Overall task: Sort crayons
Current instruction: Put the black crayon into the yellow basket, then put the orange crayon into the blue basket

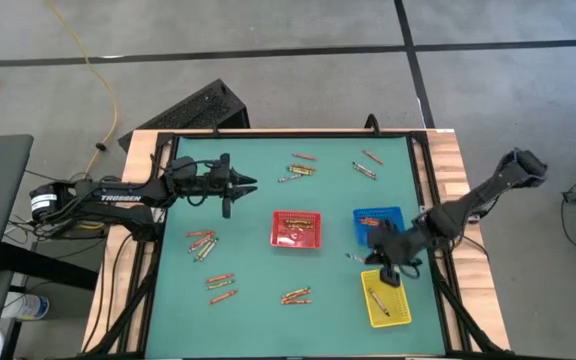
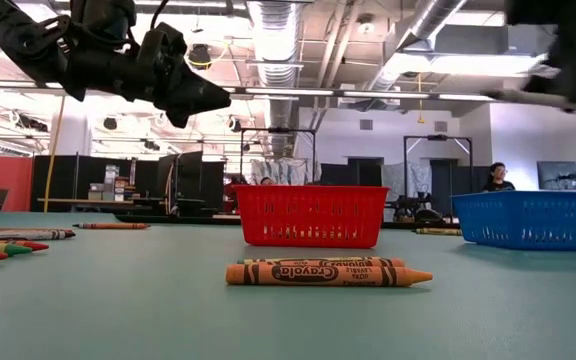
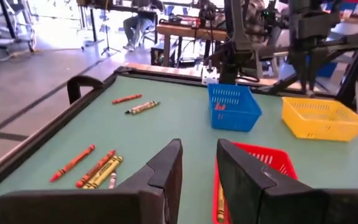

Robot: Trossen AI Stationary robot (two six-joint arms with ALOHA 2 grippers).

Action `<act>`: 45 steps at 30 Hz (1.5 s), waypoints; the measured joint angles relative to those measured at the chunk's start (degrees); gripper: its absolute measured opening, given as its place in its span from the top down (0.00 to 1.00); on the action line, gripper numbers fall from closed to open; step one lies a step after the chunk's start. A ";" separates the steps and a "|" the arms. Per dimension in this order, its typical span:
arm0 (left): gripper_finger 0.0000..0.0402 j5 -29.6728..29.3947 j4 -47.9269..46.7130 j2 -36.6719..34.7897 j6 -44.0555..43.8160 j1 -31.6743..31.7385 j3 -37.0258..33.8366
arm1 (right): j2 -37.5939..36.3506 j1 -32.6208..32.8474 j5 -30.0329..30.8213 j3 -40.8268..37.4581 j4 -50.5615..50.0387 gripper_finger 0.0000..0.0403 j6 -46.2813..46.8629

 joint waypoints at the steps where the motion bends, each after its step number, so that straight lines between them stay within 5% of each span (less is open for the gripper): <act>1: 0.78 0.00 -0.25 0.00 0.85 0.01 0.00 | 0.76 1.28 -0.03 0.00 0.11 1.00 3.63; 12: 0.78 0.87 -1.46 0.00 5.38 0.02 0.00 | 5.53 15.84 -0.92 0.07 -1.13 1.00 48.01; 19: 0.78 0.61 -2.75 0.00 6.49 0.06 0.00 | 8.83 21.16 -2.67 0.07 -5.39 1.00 64.45; 31: 0.78 0.35 -2.23 0.00 3.49 0.04 0.00 | 10.51 20.86 0.61 0.07 -5.11 0.97 58.05; 45: 0.78 0.31 -2.12 0.00 0.05 0.04 0.00 | 10.43 21.08 -1.15 0.07 -2.19 0.71 49.12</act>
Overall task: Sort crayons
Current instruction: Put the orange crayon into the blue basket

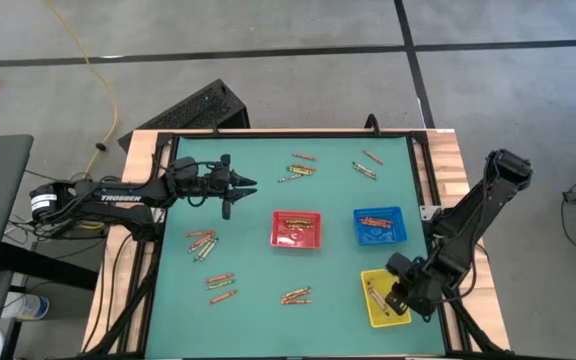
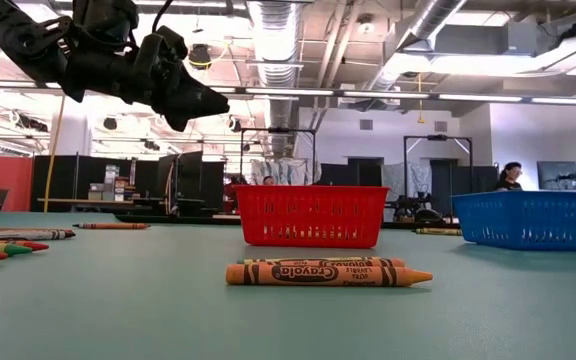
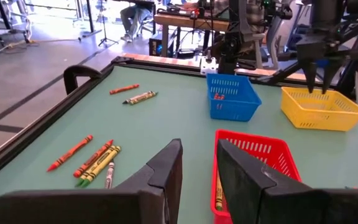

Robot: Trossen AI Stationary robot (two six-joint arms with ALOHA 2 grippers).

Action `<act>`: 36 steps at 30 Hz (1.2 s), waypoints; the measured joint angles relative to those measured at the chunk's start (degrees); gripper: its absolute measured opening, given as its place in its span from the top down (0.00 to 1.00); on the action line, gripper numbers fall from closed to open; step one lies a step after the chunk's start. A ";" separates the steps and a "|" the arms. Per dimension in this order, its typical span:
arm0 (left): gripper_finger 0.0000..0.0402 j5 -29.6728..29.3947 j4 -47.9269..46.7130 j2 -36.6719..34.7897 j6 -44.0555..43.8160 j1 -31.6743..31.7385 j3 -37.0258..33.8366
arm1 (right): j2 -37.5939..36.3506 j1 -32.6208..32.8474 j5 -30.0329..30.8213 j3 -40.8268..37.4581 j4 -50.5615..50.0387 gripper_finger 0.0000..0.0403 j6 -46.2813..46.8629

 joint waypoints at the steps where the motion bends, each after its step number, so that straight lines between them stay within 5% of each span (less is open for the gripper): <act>1: 0.78 0.00 0.00 0.00 0.00 0.00 0.00 | 0.00 0.00 -0.34 0.00 0.58 0.70 -1.25; 9: 0.78 -1.18 -3.21 0.00 0.63 0.00 0.02 | -1.72 -0.99 7.41 1.18 1.43 0.73 -15.17; 17: 0.78 -14.92 -16.62 0.00 0.63 0.64 0.04 | -5.28 -4.62 18.01 2.29 1.31 0.75 -39.82; 21: 0.78 -20.46 -23.38 0.00 -1.67 3.83 0.04 | -6.73 -8.14 19.10 2.29 1.34 0.75 -49.25; 31: 0.78 -16.87 -37.39 0.00 -6.81 11.13 2.33 | -7.37 -18.97 19.54 2.29 2.03 0.75 -64.55; 36: 0.78 -22.18 -47.82 0.00 -3.71 11.28 6.82 | -7.30 -23.31 19.27 2.29 3.12 0.75 -69.76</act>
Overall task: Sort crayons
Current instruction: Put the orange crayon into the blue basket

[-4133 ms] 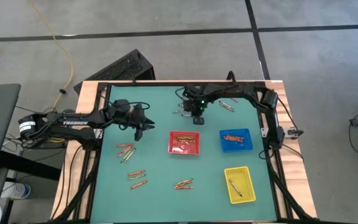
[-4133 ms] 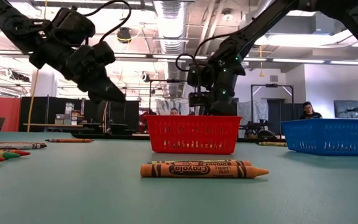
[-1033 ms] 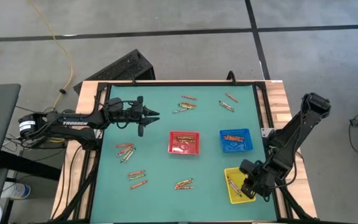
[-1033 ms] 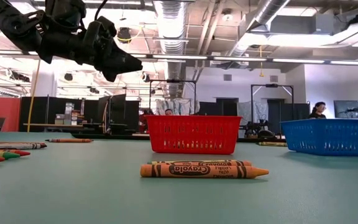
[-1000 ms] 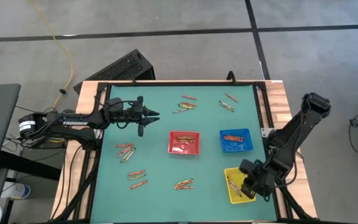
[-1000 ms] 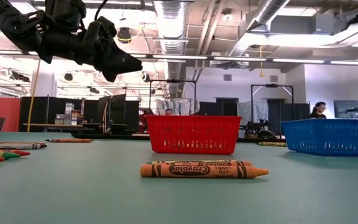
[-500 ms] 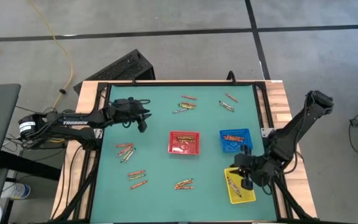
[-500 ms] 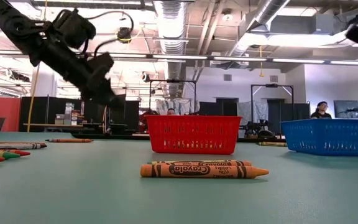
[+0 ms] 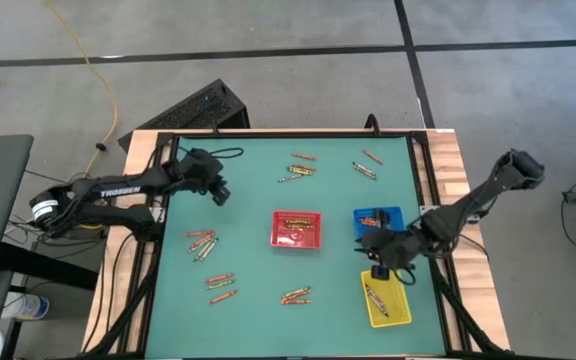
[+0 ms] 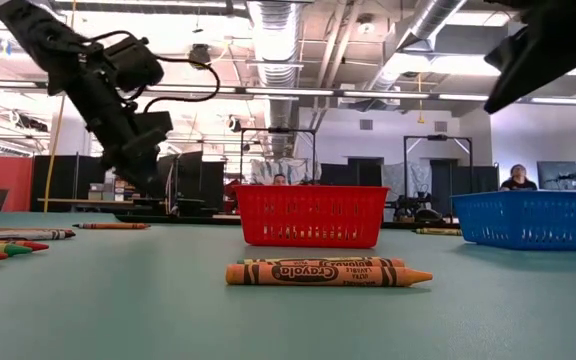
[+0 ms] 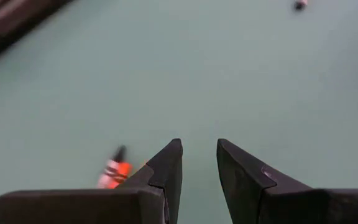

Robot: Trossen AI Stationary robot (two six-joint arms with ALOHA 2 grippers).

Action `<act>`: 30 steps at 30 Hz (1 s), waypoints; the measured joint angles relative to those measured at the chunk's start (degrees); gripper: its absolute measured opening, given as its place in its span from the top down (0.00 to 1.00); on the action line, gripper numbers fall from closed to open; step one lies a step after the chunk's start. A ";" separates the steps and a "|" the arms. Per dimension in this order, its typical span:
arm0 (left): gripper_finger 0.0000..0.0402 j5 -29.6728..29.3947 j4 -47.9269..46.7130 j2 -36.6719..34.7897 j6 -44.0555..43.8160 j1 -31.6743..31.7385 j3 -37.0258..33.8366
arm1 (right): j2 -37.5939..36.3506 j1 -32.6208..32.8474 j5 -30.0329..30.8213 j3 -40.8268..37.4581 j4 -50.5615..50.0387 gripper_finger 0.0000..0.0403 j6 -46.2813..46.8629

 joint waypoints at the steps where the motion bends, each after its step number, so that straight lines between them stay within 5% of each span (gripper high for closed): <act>1: 0.78 -0.50 -0.16 0.02 0.08 0.00 0.66 | 0.00 -0.72 -0.02 0.00 0.43 0.75 -0.87; 23: 0.78 11.28 14.37 0.53 3.32 -1.93 2.31 | 0.04 -8.40 0.00 -2.74 12.49 0.75 -8.26; 30: 0.78 14.36 14.85 0.52 0.70 -6.90 2.31 | 0.04 -9.16 1.21 -2.75 20.62 0.75 -15.61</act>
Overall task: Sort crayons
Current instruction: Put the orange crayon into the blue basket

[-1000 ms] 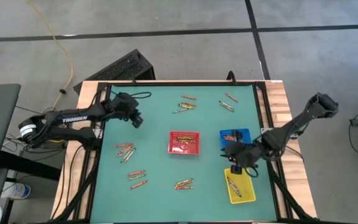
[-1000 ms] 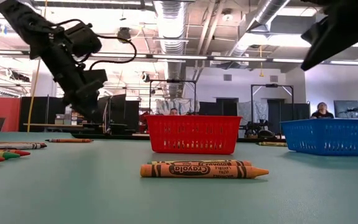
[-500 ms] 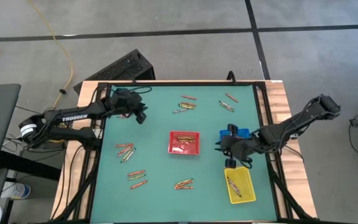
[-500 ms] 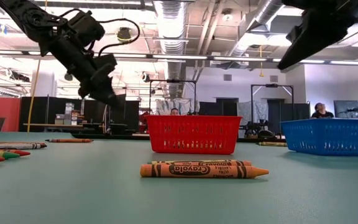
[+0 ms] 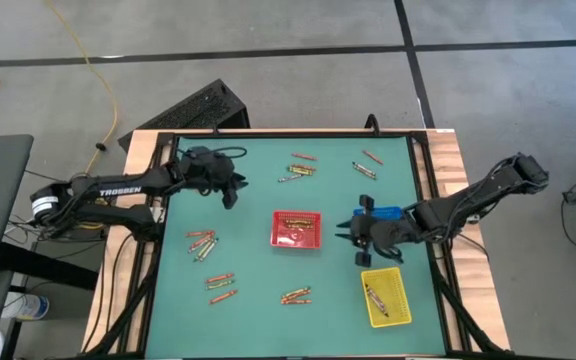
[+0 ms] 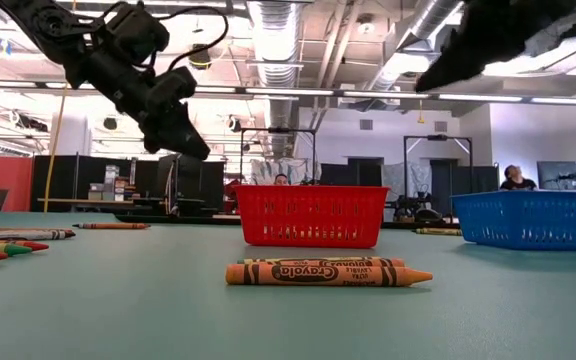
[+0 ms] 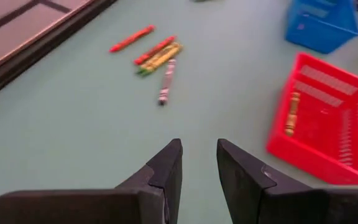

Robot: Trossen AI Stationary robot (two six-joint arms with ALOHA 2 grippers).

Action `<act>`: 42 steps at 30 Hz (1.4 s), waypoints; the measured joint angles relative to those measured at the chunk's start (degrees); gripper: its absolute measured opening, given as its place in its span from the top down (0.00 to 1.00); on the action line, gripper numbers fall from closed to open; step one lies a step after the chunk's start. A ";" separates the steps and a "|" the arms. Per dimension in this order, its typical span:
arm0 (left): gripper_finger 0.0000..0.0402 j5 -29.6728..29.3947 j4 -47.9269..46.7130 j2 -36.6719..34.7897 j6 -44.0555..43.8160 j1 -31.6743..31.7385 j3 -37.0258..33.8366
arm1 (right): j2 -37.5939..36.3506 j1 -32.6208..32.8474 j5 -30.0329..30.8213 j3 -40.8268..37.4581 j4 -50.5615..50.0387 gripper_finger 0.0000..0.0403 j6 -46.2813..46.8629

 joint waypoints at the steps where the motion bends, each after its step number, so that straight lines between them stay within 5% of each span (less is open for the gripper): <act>1: 0.78 0.32 -0.17 0.00 -0.31 -0.88 0.00 | 0.00 -0.11 0.01 0.00 1.26 0.75 -1.07; 5: 0.78 1.93 -5.44 0.00 -5.68 -4.29 0.94 | 0.00 -0.33 -0.03 0.00 3.28 0.75 -5.38; 9: 0.78 3.80 -22.08 0.00 -11.77 -8.31 6.47 | 0.00 -0.30 -0.06 0.00 4.67 0.75 -6.27; 24: 0.78 -10.05 -53.25 -0.04 -31.88 -33.27 14.21 | 0.00 2.93 -0.17 0.00 3.93 0.75 -7.05; 30: 0.78 -17.59 -59.90 -0.04 -30.60 -34.22 11.60 | 0.00 1.54 -0.14 0.00 4.27 0.75 -7.21; 42: 0.78 -15.44 -55.69 -0.02 -28.31 -33.28 1.37 | 0.00 -4.72 -0.24 -0.02 4.25 0.75 -10.16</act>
